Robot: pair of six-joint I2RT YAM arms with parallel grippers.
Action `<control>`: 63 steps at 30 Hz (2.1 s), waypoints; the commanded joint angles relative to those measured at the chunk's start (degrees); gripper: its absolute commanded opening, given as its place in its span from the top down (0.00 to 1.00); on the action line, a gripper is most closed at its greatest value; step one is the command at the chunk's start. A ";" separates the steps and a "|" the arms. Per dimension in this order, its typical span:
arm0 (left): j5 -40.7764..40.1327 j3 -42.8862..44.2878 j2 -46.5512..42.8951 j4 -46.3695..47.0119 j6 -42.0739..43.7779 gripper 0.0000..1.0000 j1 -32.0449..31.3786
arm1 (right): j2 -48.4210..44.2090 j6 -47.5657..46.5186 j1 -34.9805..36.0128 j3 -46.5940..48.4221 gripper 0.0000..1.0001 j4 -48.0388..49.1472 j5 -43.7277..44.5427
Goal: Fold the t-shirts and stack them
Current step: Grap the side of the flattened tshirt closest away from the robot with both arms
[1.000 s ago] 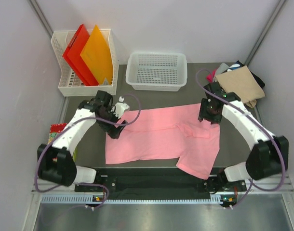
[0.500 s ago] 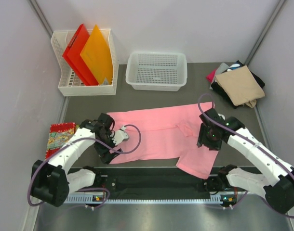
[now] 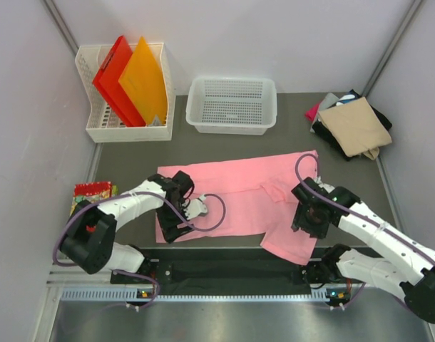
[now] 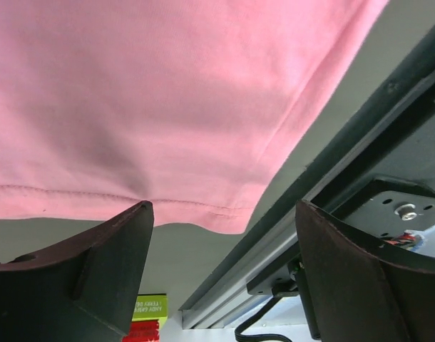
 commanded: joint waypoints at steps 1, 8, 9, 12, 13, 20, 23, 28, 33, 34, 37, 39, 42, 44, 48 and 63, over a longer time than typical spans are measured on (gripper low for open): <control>-2.11 -0.86 -0.82 1.82 -0.64 0.18 -0.29 | -1.59 5.08 3.17 -1.08 0.46 -0.96 1.28; -4.66 -4.37 -2.40 2.96 -0.38 0.20 -0.21 | -0.81 6.31 4.84 -3.98 0.46 -1.05 0.93; -4.84 -4.90 -2.49 3.05 -0.38 0.20 -0.20 | -0.54 6.57 5.46 -4.16 0.45 -0.79 0.58; -5.10 -6.30 -3.19 3.84 -0.12 0.25 -0.21 | 0.51 8.51 8.71 -4.42 0.43 -1.22 0.57; -6.93 -6.66 -3.28 4.10 -0.03 0.27 -0.20 | 1.47 8.86 10.19 -4.34 0.43 -1.48 0.48; -7.47 -7.10 -2.84 6.13 -0.20 0.39 -0.20 | 5.17 12.46 18.02 -5.04 0.42 -1.31 -3.03; -7.04 -6.75 -2.14 6.83 -0.64 0.46 -0.29 | 7.27 11.77 20.14 -5.92 0.42 0.53 -4.70; -7.21 -6.84 -1.35 8.06 -0.82 0.68 -0.20 | 12.72 7.81 20.93 -3.64 0.40 0.54 -3.56; -7.91 -6.75 -1.35 8.41 -1.17 0.99 -0.20 | 14.93 6.23 21.11 -2.93 0.40 0.80 -2.77; -8.09 -6.75 -1.52 8.41 -1.17 1.00 -0.20 | 14.93 6.40 21.11 -3.19 0.40 1.50 -2.85; -8.70 -7.10 -1.96 8.68 -0.99 1.00 -0.20 | 14.84 7.02 21.28 -3.90 0.41 2.38 -3.12; -9.23 -7.63 -2.14 8.94 -0.91 1.00 -0.29 | 14.84 7.02 21.28 -3.81 0.43 2.56 -3.47; -9.49 -7.72 -2.14 9.03 -0.99 1.00 -0.29 | 15.10 7.10 21.81 -4.07 0.46 3.00 -4.87; -9.67 -7.63 -2.49 9.20 -0.99 1.00 -0.20 | 15.54 7.37 23.30 -4.07 0.46 2.74 -5.23; -10.20 -6.66 -3.19 9.12 -1.08 1.00 -0.20 | 16.68 7.37 24.62 -3.64 0.47 1.59 -5.32; -9.05 -3.67 -8.63 4.99 -2.75 1.00 -0.20 | 30.83 2.01 24.71 6.83 0.48 -5.01 3.21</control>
